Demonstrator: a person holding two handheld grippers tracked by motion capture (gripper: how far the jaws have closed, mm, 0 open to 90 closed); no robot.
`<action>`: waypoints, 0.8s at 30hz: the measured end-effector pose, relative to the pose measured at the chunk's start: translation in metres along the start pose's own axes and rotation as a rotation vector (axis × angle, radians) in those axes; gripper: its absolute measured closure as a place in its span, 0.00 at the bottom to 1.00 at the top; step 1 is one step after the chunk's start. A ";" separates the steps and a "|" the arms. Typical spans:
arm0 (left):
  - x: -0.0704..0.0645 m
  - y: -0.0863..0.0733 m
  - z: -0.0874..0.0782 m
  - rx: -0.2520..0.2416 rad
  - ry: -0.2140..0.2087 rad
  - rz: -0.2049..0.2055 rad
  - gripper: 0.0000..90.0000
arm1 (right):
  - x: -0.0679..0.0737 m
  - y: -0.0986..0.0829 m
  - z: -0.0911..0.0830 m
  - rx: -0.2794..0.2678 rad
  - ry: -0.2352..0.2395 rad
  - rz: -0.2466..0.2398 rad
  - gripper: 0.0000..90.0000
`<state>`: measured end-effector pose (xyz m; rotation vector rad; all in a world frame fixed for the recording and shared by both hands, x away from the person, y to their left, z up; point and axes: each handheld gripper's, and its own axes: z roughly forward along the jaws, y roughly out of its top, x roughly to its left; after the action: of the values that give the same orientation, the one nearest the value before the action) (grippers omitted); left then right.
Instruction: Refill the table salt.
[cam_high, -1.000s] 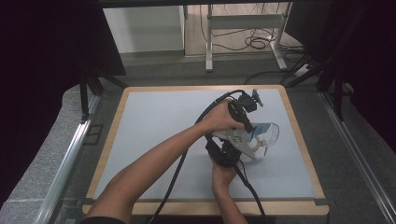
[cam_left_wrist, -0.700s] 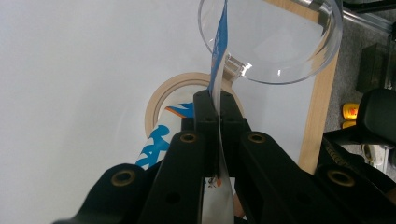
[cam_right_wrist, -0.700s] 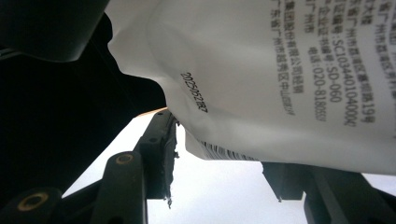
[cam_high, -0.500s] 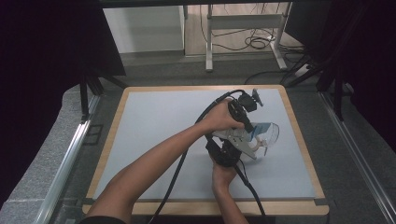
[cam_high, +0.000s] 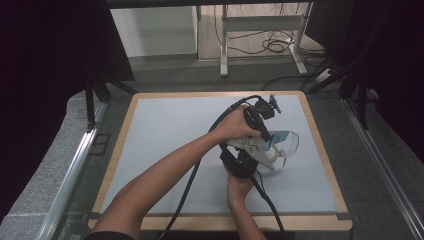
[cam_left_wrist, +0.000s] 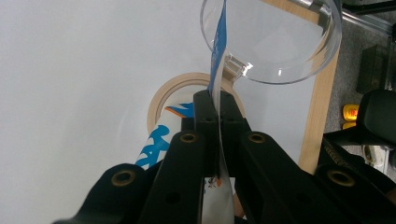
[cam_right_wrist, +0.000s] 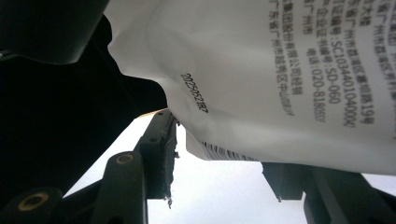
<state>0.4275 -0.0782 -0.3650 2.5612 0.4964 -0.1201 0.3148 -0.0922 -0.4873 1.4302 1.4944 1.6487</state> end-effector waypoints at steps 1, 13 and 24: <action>0.000 0.000 0.000 0.000 0.000 0.000 1.00 | 0.000 0.000 0.000 0.000 0.000 -0.001 0.56; 0.001 0.000 0.000 0.003 0.000 0.003 1.00 | 0.001 0.000 0.001 0.000 -0.001 0.004 0.56; 0.002 0.001 0.002 0.008 0.000 0.002 1.00 | 0.000 0.001 0.001 -0.008 -0.001 0.031 0.56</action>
<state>0.4295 -0.0790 -0.3665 2.5693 0.4941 -0.1218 0.3164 -0.0922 -0.4866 1.4566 1.4706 1.6708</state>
